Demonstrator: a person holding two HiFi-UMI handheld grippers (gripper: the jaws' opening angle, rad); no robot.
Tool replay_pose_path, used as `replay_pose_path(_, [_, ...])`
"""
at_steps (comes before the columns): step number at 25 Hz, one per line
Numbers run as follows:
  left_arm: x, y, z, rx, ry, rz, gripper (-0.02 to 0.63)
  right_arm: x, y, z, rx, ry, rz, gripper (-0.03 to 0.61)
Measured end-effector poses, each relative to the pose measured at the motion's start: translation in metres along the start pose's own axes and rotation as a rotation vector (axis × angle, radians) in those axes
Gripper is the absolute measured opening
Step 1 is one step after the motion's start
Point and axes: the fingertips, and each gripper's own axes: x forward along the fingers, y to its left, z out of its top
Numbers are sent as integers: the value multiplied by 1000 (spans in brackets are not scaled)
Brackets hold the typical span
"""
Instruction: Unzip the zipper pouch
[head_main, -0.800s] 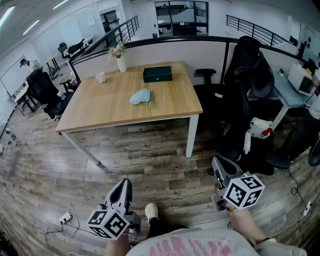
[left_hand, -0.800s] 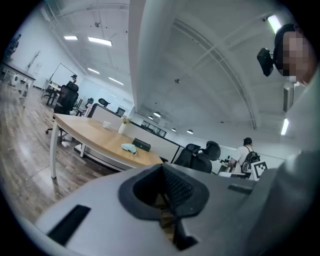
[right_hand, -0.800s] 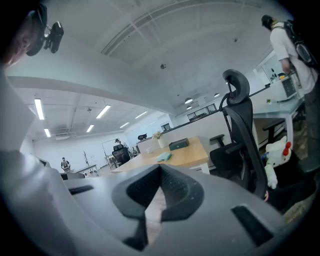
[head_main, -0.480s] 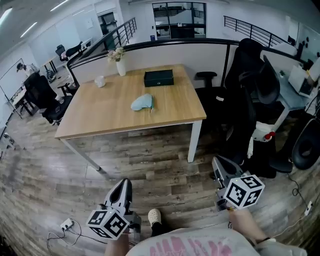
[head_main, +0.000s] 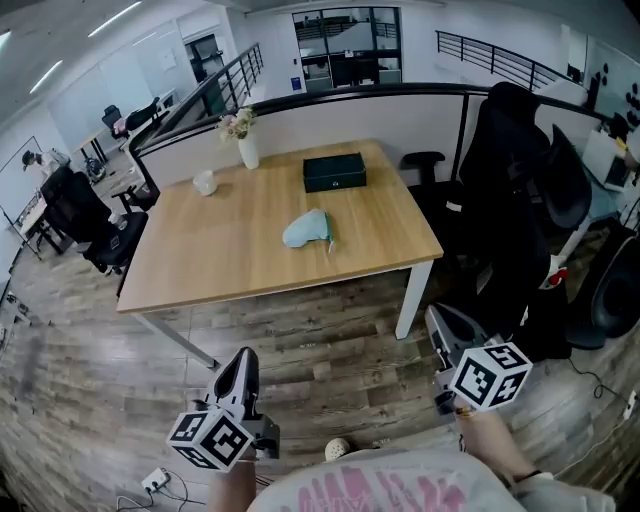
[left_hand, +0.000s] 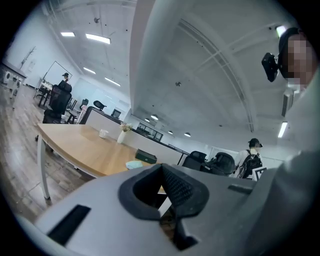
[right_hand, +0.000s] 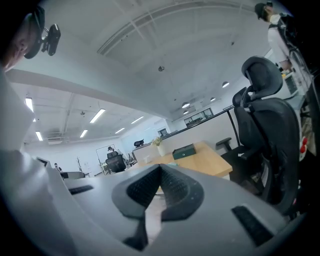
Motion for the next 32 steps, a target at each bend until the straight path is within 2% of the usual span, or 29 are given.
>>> replay_pose_path(3, [16, 27, 8, 6, 21, -18, 2, 24, 9, -8, 33, -16, -24, -3])
replay_pose_path(7, [37, 55, 1, 2, 70, -36, 2, 51, 11, -27, 85, -22, -50, -3])
replay_pose_path(12, [57, 77, -15, -6, 135, -45, 2, 74, 7, -59, 86, 89, -116, -3])
replay_pose_path(18, [89, 94, -33, -44, 219, -97, 2, 108, -8, -79, 123, 165, -166, -3])
replay_pose_path(21, [111, 103, -34, -66, 236, -109, 2, 135, -17, -77, 127, 177, -167, -3])
replay_pose_path(32, [230, 125, 2, -107, 201, -105, 2, 270, -66, -35, 118, 214, -105, -3])
